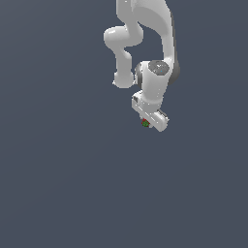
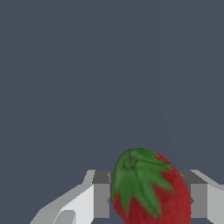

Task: Pick up the object and move it to a goal position.

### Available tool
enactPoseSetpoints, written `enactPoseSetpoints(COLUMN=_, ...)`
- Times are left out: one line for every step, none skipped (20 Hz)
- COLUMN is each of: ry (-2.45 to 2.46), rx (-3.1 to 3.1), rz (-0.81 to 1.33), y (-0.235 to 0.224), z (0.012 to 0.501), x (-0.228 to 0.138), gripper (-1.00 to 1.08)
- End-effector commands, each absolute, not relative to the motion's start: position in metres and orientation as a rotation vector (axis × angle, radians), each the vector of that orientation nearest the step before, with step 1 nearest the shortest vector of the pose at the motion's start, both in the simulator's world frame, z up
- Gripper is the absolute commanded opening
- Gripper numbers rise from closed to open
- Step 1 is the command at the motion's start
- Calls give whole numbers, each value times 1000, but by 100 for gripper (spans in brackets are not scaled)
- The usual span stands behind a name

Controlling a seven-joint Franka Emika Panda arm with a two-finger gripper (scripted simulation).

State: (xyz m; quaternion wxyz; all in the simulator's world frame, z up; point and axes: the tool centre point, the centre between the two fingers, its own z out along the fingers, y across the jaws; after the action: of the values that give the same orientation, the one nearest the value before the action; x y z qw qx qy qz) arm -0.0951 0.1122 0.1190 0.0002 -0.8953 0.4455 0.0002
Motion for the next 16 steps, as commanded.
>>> enactPoseSetpoints(ry=1401, rx=-2812, rz=-1, y=134, z=131, x=-107, gripper=-100)
enactPoseSetpoints(ry=1401, rx=-2812, rz=-1, y=142, z=135, x=-111, gripper=-100)
enactPoseSetpoints(ry=1401, rx=-2812, rz=-1, y=150, z=139, x=-115, gripper=-100)
enactPoseSetpoints(ry=1402, rx=-2812, rz=-2, y=157, z=143, x=-119, gripper=-100)
enactPoseSetpoints(ry=1402, rx=-2812, rz=-2, y=163, z=147, x=-122, gripper=-100)
enactPoseSetpoints(ry=1402, rx=-2812, rz=-2, y=169, z=150, x=-125, gripper=-100)
enactPoseSetpoints(ry=1402, rx=-2812, rz=-2, y=175, z=153, x=-128, gripper=-100)
enactPoseSetpoints(ry=1402, rx=-2812, rz=-2, y=181, z=156, x=-130, gripper=-100)
enactPoseSetpoints(ry=1402, rx=-2812, rz=-2, y=185, z=159, x=-132, gripper=-100)
enactPoseSetpoints(ry=1402, rx=-2812, rz=-2, y=190, z=161, x=-134, gripper=-100)
enactPoseSetpoints(ry=1402, rx=-2812, rz=-2, y=194, z=163, x=-136, gripper=-100)
enactPoseSetpoints(ry=1402, rx=-2812, rz=-2, y=197, z=165, x=-138, gripper=-100)
enactPoseSetpoints(ry=1402, rx=-2812, rz=-2, y=200, z=166, x=-139, gripper=-100)
enactPoseSetpoints(ry=1402, rx=-2812, rz=-2, y=202, z=167, x=-140, gripper=-100)
enactPoseSetpoints(ry=1402, rx=-2812, rz=-2, y=204, z=168, x=-141, gripper=-100)
enactPoseSetpoints(ry=1402, rx=-2812, rz=-2, y=205, z=169, x=-141, gripper=-100)
